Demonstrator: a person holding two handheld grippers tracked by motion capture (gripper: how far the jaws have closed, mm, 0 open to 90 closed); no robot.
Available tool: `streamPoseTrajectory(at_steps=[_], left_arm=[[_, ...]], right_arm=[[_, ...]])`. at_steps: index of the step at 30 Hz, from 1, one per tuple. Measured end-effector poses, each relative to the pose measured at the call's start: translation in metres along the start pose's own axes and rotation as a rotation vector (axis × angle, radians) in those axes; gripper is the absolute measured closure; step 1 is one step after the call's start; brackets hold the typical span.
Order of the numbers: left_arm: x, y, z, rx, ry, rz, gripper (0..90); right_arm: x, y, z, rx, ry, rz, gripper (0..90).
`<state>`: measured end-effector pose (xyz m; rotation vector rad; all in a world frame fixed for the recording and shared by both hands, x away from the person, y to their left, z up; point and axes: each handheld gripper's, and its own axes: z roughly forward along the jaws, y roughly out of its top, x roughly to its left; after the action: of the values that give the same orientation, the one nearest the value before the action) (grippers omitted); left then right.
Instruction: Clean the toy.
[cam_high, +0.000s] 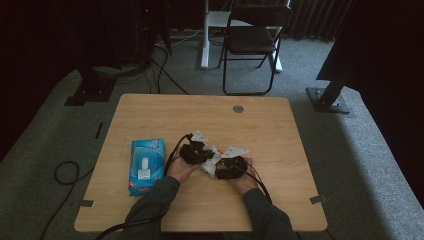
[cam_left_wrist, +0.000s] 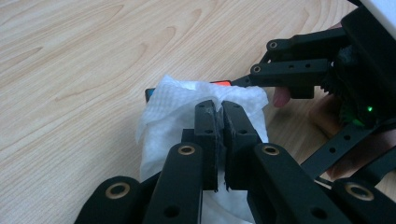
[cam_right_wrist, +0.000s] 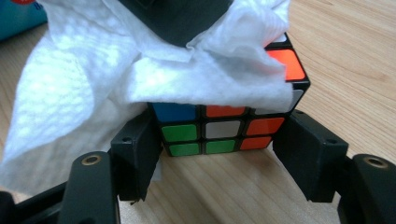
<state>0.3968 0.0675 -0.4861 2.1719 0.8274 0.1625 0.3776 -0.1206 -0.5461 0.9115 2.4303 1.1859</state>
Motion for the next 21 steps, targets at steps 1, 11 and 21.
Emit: streamPoseTrajectory(at_steps=[1,11,21], left_arm=[[0.0000,0.0000,0.0000,0.000,0.000,0.000,86.1],[-0.0044,0.0016,0.0002,0.011,0.030,0.040,86.4],[-0.0085,0.0093,0.0090,0.006,0.021,0.072,86.5]], right_arm=[[0.0008,0.0000,0.0001,0.004,-0.008,-0.011,33.0],[0.0009,0.0018,0.0022,0.004,-0.007,-0.035,33.6],[0.0013,0.0011,0.0013,0.005,-0.002,-0.043,34.1]])
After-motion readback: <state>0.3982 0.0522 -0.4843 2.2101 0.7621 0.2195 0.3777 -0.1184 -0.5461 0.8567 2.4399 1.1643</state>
